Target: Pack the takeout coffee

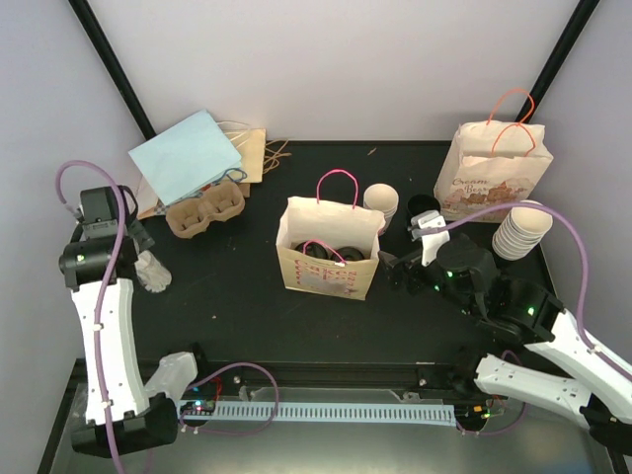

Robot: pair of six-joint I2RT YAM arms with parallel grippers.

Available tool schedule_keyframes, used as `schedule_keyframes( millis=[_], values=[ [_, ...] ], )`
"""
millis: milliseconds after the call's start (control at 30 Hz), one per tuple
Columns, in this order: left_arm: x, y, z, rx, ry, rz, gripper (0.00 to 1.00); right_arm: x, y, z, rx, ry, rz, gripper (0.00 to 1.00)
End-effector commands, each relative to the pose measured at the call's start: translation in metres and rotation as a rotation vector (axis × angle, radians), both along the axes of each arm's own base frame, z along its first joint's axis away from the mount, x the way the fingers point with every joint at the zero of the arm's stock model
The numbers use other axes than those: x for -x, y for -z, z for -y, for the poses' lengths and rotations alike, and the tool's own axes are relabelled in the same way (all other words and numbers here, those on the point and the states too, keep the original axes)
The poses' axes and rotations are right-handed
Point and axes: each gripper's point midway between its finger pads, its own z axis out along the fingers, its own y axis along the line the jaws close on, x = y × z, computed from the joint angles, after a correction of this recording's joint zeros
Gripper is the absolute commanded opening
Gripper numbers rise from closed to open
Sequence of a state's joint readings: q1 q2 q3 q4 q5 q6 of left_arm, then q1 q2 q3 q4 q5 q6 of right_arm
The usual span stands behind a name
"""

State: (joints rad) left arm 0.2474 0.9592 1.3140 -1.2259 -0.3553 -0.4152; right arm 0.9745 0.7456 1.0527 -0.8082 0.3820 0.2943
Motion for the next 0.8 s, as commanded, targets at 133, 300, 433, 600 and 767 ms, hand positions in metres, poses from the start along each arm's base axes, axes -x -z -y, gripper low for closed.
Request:
schedule_keyframes(
  millis=[133, 300, 433, 600, 767],
  values=[
    [0.014, -0.049, 0.015, 0.016, 0.04, 0.182, 0.02, -0.002, -0.012, -0.002, -0.025, 0.003, 0.014, 1.0],
    [0.028, -0.076, 0.019, -0.023, 0.052, 0.289, 0.02, -0.003, -0.012, -0.002, -0.009, 0.004, 0.01, 1.0],
    [0.044, -0.107, 0.027, -0.049, 0.077, 0.411, 0.01, -0.004, -0.013, -0.003, -0.01, 0.009, 0.005, 1.0],
    [0.063, -0.146, 0.041, -0.053, 0.123, 0.541, 0.02, -0.005, -0.016, -0.004, -0.007, 0.013, -0.002, 1.0],
    [0.077, -0.178, 0.06, -0.027, 0.194, 0.71, 0.02, -0.006, -0.024, -0.003, -0.015, 0.024, 0.01, 1.0]
  ],
)
